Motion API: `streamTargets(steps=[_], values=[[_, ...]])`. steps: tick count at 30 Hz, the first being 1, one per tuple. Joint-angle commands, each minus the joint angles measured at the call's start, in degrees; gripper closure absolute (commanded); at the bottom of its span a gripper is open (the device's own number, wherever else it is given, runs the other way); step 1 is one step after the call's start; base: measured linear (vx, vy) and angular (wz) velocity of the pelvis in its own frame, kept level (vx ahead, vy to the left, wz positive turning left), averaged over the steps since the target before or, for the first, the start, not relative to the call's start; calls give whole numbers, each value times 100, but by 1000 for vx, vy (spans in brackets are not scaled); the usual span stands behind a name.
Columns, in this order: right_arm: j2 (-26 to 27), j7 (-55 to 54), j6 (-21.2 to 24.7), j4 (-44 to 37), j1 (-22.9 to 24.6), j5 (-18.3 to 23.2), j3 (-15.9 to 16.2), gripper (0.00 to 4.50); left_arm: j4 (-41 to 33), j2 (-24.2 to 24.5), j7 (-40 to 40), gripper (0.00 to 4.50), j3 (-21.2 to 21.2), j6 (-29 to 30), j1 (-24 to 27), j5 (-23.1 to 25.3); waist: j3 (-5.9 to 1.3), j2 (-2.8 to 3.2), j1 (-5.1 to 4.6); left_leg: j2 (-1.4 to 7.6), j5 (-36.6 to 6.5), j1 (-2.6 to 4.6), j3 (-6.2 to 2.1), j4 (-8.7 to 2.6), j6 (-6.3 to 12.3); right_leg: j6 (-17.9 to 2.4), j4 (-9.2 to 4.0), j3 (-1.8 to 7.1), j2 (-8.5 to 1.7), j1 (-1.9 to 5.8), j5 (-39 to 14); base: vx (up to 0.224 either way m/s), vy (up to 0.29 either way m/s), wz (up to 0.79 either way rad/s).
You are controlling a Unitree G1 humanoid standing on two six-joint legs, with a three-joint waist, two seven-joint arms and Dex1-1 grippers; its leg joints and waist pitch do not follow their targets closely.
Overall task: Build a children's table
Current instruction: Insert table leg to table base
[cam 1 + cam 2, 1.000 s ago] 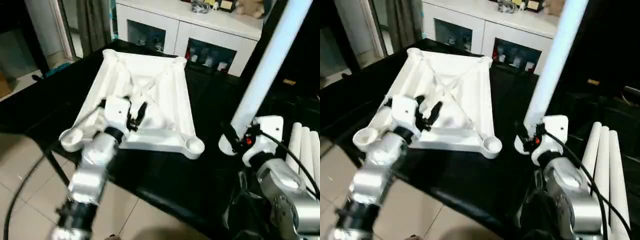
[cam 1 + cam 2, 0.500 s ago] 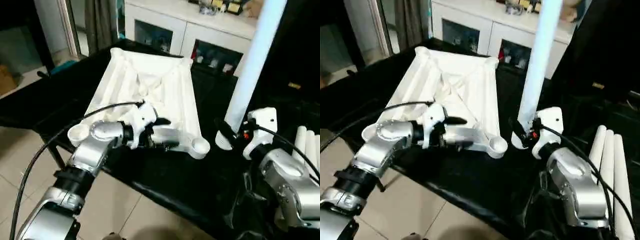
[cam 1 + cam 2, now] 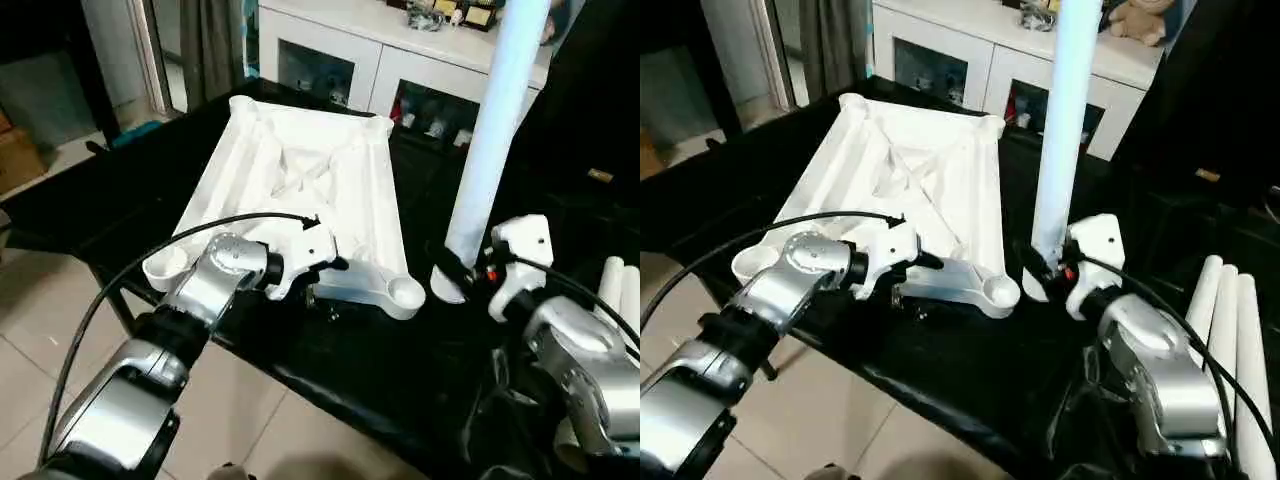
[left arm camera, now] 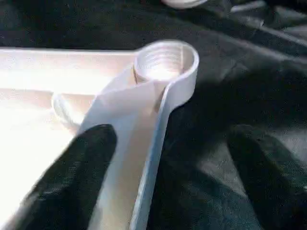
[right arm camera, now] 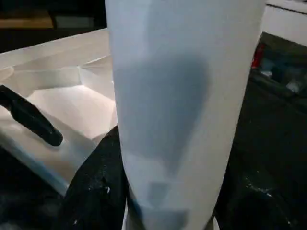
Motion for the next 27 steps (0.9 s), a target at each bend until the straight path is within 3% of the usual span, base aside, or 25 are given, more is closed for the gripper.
streamTargets(steps=[1, 2, 3, 4, 8, 9, 13, 15, 16, 19, 20, 21, 22, 24, 25, 27], values=[[-98, 13, 29, -184, 79, -24, 21, 258, 199, -57, -79, 82, -128, -94, -163, 163, -324, 145, 7, 407, -1462, 141, -181, -477, -136, -935, -497, 349, -601, 211, -1280, 0, 0, 0], [-96, 10, 36, -227, 118, -27, 32, 258, 322, -75, -126, 89, -142, -96, -221, 188, -323, 110, -15, 405, -1446, 127, -170, -475, -123, -948, -520, 349, -586, 221, -1179, 0, 0, 0], [-90, 5, 50, -259, 139, -18, 31, 258, 401, -87, -175, 89, -160, -99, -263, 207, -333, 169, -5, 400, -1413, 132, -176, -469, -125, -976, -497, 349, -583, 229, -1101, 0, 0, 0], [-90, 5, 50, -259, 139, -18, 31, 258, 401, -87, -175, 88, -160, -99, -263, 207, -334, 125, -13, 400, -1329, 126, -166, -462, -72, -1027, -486, 346, -583, 238, -990, 0, 0, 0], [-33, -136, 35, -366, 248, -77, -25, 258, 860, -292, 99, 125, -30, -195, -527, 259, -334, 289, -12, 379, -1135, 111, -148, -428, 51, -1197, -483, 348, -573, 250, -748, 0, 0, 0], [-30, -140, 37, -374, 255, -75, -27, 258, 888, -300, 103, 129, -29, -203, -541, 266, -334, 289, -12, 379, -1135, 111, -148, -428, 51, -1197, -483, 348, -573, 250, -748, 0, 0, 0], [-3, -218, 86, -633, 473, -87, 17, 258, 1402, -407, 152, 172, -54, -407, -806, 421, -345, 381, -19, 369, -1082, 106, -159, -420, 143, -1221, -485, 341, -557, 287, -658, 0, 0, 0], [-6, -237, 98, -664, 502, -96, 15, 258, 1467, -423, 152, 187, -54, -425, -846, 433, -356, 359, -28, 363, -1016, 101, -149, -409, 210, -1260, -481, 339, -556, 293, -595, 0, 0, 0], [1, -250, 99, -679, 525, -92, 4, 258, 1520, -435, 149, 200, -49, -428, -873, 435, -352, 437, -35, 357, -977, 87, -147, -402, 226, -1282, -486, 338, -554, 291, -584, 0, 0, 0], [-10, -301, 105, -743, 596, -136, -9, 258, 1721, -472, 143, 224, -86, -507, -939, 525, -353, 413, -40, 358, -1002, 87, -146, -401, 264, -1271, -501, 333, -551, 300, -662, 0, 0, 0], [-15, -308, 115, -763, 601, -130, -8, 258, 1802, -488, 173, 224, -86, -550, -967, 553, -349, 444, -53, 355, -1031, 86, -146, -404, 263, -1265, -511, 330, -546, 295, -735, 0, 0, 0], [-16, -311, 119, -769, 602, -127, -8, 258, 1832, -494, 185, 233, -84, -565, -978, 562, -347, 439, -58, 350, -1044, 85, -143, -403, 265, -1247, -522, 328, -541, 292, -785, 0, 0, 0], [-20, -332, 129, -794, 617, -124, -20, 258, 1964, -522, 247, 244, -78, -646, -1029, 621, -342, 482, -65, 353, -1100, 97, -149, -404, 250, -1243, -533, 330, -541, 283, -888, 0, 0, 0], [-30, -378, 129, -809, 642, -153, -36, 258, 2100, -558, 331, 259, -70, -719, -1079, 687, -347, 463, -70, 356, -1151, 104, -151, -409, 239, -1218, -543, 329, -534, 286, -945, 0, 0, 0], [-42, -387, 116, -807, 658, -168, -40, 258, 2134, -572, 346, 267, -57, -723, -1085, 689, -347, 498, -66, 368, -1144, 110, -160, -413, 229, -1231, -537, 333, -543, 281, -901, 0, 0, 0], [-61, -392, 101, -806, 680, -180, -37, 258, 2182, -588, 374, 288, -59, -753, -1088, 715, -354, 469, -73, 368, -1132, 103, -153, -412, 240, -1264, -526, 333, -541, 287, -786, 0, 0, 0]])
